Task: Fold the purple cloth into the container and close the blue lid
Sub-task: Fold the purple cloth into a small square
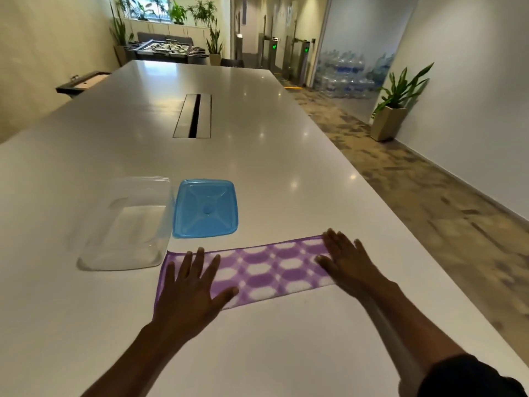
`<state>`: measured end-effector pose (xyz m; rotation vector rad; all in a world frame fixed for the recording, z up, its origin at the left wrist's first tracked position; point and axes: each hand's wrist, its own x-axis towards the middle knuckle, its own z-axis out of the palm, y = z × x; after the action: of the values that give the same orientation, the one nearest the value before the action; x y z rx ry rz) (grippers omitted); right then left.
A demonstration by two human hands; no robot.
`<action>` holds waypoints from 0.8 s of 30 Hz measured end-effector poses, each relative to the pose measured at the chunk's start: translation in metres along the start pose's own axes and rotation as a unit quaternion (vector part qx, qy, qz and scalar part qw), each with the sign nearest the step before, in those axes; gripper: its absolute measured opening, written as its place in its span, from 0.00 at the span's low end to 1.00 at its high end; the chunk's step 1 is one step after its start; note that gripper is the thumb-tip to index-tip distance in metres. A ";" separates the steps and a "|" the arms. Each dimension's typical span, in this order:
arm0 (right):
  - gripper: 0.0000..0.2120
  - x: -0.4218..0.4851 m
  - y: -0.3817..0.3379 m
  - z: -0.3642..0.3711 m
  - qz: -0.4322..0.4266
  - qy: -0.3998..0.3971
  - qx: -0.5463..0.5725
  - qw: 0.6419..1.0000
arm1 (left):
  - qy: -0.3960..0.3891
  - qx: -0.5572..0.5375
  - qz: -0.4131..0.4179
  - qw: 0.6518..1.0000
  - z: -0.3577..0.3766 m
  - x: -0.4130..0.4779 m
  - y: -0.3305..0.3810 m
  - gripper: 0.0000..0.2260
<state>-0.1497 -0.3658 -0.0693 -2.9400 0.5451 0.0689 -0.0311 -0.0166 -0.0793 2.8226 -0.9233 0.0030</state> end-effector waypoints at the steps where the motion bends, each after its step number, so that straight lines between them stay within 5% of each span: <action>1: 0.44 -0.002 0.006 -0.003 0.017 -0.005 0.011 1.000 | 0.002 -0.004 -0.004 1.000 -0.001 -0.002 0.001 0.42; 4: 0.38 -0.007 0.005 -0.006 0.061 0.010 0.042 0.997 | -0.006 -0.004 -0.016 1.000 -0.004 -0.006 0.002 0.42; 9: 0.26 -0.026 -0.009 -0.024 0.196 0.168 0.058 0.964 | 0.057 -0.079 -0.009 0.995 -0.011 -0.009 0.000 0.38; 13: 0.29 -0.040 -0.013 -0.024 0.315 0.077 0.125 0.937 | 0.062 -0.018 -0.015 0.998 -0.012 -0.015 -0.007 0.39; 17: 0.21 -0.035 -0.022 -0.030 0.296 0.035 0.198 0.934 | 0.050 -0.033 -0.069 0.996 -0.010 -0.018 -0.003 0.48; 21: 0.15 -0.024 -0.035 -0.050 0.278 0.066 0.327 0.901 | 0.044 -0.136 -0.077 0.987 -0.015 -0.021 -0.001 0.41; 24: 0.07 -0.022 -0.064 -0.069 0.222 0.125 0.427 0.868 | 0.066 -0.303 -0.102 0.945 -0.024 -0.026 0.000 0.34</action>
<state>-0.1460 -0.3097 0.0094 -1.9262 0.9720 -0.4021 -0.0505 0.0028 -0.0569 2.2897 -0.4865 -0.1009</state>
